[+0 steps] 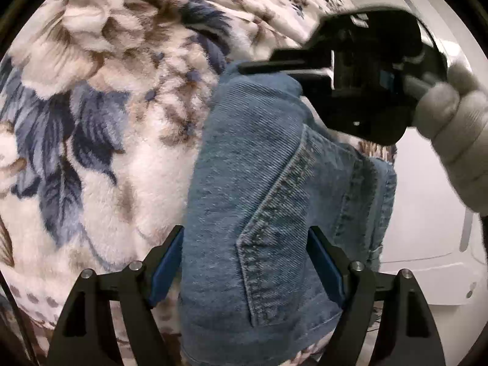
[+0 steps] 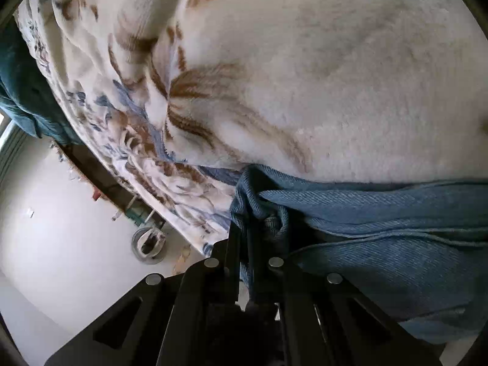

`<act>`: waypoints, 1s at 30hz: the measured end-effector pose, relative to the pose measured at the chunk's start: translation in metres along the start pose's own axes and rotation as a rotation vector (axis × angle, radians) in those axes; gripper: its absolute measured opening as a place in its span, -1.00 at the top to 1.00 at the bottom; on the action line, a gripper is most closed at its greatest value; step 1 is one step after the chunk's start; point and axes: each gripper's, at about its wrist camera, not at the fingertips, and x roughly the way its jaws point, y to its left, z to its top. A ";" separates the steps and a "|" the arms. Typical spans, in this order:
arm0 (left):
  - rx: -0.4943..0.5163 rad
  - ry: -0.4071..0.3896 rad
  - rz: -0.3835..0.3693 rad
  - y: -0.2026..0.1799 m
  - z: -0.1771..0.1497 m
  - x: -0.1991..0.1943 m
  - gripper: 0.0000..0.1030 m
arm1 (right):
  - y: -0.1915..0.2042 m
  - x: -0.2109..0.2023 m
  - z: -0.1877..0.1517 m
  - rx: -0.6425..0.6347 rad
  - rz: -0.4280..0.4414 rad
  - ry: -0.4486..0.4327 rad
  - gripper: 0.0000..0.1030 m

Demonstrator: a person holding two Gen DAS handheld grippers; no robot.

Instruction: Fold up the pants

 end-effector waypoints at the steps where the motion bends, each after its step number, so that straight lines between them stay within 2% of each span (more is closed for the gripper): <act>1: -0.006 0.000 -0.005 0.002 0.001 -0.002 -0.52 | 0.011 -0.003 0.001 -0.082 -0.060 -0.003 0.91; 3: -0.004 0.004 0.003 0.003 0.003 -0.005 -0.52 | 0.038 0.003 -0.005 -0.247 -0.194 -0.003 0.73; 5: -0.007 0.006 0.013 0.006 0.006 -0.010 -0.52 | 0.075 0.009 -0.014 -0.436 -0.403 -0.004 0.38; 7: -0.023 0.007 0.021 0.010 0.011 -0.016 -0.52 | 0.105 0.022 -0.023 -0.587 -0.582 0.014 -0.41; 8: -0.027 0.008 0.021 0.011 0.013 -0.018 -0.52 | 0.115 0.030 -0.025 -0.641 -0.655 0.031 -0.46; 9: -0.028 0.008 0.023 0.013 0.015 -0.021 -0.52 | 0.122 0.042 -0.027 -0.688 -0.725 0.044 -0.45; 12: -0.022 0.017 0.043 0.017 0.022 -0.025 -0.54 | 0.119 0.066 -0.021 -0.690 -0.825 0.074 0.33; 13: -0.022 0.015 0.052 0.017 0.023 -0.026 -0.54 | 0.110 0.062 -0.021 -0.681 -0.832 0.065 0.39; 14: -0.025 0.015 0.058 0.018 0.024 -0.026 -0.54 | 0.105 0.062 -0.014 -0.644 -0.819 0.056 0.43; 15: -0.028 0.017 0.055 0.020 0.025 -0.027 -0.54 | 0.103 0.060 -0.008 -0.606 -0.801 0.041 0.69; 16: -0.029 0.020 0.050 0.023 0.024 -0.028 -0.54 | 0.099 0.053 0.002 -0.535 -0.744 0.021 0.79; 19: -0.037 0.022 0.041 0.029 0.026 -0.030 -0.55 | 0.071 0.018 0.020 -0.323 -0.524 0.017 0.86; 24: -0.047 0.021 0.023 0.029 0.025 -0.024 -0.56 | 0.006 -0.017 0.033 0.022 -0.087 -0.009 0.88; 26: -0.072 0.025 0.013 0.034 0.027 -0.019 -0.67 | -0.016 -0.022 0.033 0.112 0.038 -0.029 0.88; 27: -0.079 0.030 0.007 0.035 0.028 -0.017 -0.67 | -0.020 -0.023 0.033 0.126 0.065 -0.037 0.88; 28: -0.084 0.036 -0.001 0.036 0.028 -0.015 -0.67 | -0.017 -0.024 0.031 0.096 0.053 -0.046 0.88; 30: -0.073 0.042 -0.004 0.036 0.028 -0.017 -0.67 | 0.015 -0.028 0.026 -0.109 -0.092 -0.063 0.78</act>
